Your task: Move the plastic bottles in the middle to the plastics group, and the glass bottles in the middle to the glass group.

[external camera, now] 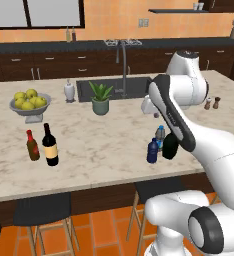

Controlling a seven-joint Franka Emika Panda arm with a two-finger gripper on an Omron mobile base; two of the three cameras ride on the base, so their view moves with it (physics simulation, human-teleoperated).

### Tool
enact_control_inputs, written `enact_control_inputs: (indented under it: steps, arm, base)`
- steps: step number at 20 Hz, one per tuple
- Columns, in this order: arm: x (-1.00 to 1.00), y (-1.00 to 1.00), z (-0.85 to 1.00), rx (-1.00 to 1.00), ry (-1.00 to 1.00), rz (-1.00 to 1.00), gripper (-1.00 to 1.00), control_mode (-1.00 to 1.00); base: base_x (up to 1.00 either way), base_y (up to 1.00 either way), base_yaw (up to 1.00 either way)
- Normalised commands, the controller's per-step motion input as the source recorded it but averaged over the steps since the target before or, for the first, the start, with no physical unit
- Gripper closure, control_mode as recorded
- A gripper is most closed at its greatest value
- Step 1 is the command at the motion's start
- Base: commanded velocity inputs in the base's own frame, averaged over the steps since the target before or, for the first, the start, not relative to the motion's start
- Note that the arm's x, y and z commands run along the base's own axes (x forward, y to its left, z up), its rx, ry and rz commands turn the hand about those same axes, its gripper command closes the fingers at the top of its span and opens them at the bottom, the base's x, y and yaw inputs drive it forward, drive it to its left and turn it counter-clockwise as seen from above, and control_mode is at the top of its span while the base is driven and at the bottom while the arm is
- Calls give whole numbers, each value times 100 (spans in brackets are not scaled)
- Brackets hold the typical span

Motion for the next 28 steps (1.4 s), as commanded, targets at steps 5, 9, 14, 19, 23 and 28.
enact_control_inputs:
  steps: [5,9,14,19,23,28]
  arm:
    - [0,0,0,0,-1,0,-100,-100]
    - [-1,-1,-34,0,0,0,-100,-100]
    - [-9,-8,-23,0,8,-9,-100,-100]
    - [3,-25,-13,0,1,-25,-100,-100]
    - [30,-4,-31,-1,0,-12,-100,-100]
    - [46,-3,-35,0,0,-6,-100,-100]
  base:
    - [0,0,0]
    - [0,0,0]
    - [0,0,0]
    - [0,0,0]
    - [0,0,0]
    - [0,0,0]
